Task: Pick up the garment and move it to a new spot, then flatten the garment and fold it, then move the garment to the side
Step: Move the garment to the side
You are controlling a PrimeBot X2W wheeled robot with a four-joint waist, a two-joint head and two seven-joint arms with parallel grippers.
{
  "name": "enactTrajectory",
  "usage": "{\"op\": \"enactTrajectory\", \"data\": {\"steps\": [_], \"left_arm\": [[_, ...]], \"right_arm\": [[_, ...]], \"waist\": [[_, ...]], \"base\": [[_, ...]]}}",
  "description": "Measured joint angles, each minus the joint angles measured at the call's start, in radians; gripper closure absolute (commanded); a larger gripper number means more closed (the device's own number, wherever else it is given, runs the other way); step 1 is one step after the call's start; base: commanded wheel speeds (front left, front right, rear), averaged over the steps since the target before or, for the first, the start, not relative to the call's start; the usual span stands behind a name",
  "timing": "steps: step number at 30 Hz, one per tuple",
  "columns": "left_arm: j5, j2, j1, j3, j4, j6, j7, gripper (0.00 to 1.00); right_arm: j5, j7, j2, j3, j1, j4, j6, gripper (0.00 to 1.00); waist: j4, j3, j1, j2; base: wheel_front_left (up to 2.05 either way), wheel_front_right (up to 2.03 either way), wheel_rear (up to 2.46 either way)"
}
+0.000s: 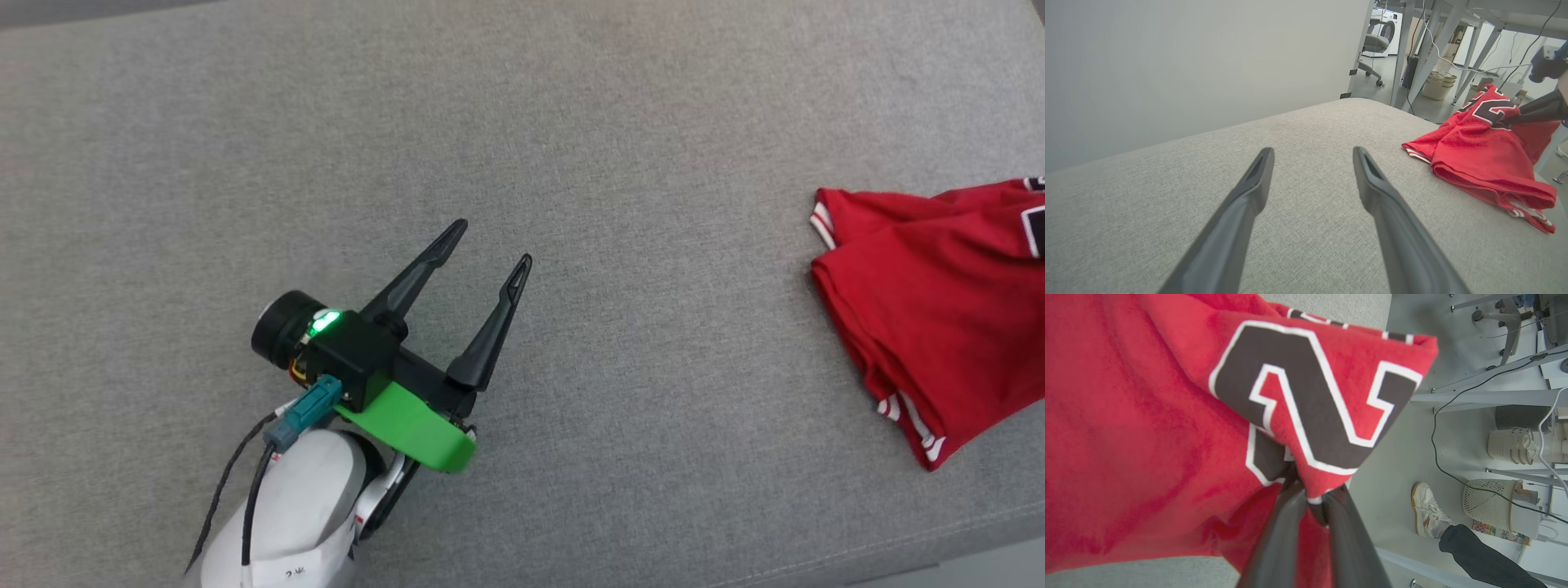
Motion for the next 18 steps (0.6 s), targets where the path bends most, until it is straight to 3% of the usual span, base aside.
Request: {"op": "enactTrajectory", "data": {"steps": [9,18], "left_arm": [[0.031,0.042,-0.08,0.002,-0.124,0.002,0.039,0.0],[0.045,0.059,-0.115,0.003,-0.249,0.018,0.091,0.0]], "right_arm": [[-0.114,-0.151,0.08,-0.118,-0.152,0.262,0.0,1.0],[-0.231,-0.239,0.142,-0.221,-0.247,0.421,0.0,1.0]], "waist": [[-0.061,0.156,0.0001,0.0],[-0.082,0.264,0.0001,0.0]], "base": [[0.0,0.0,0.0],[0.0,0.0,0.0]]}}
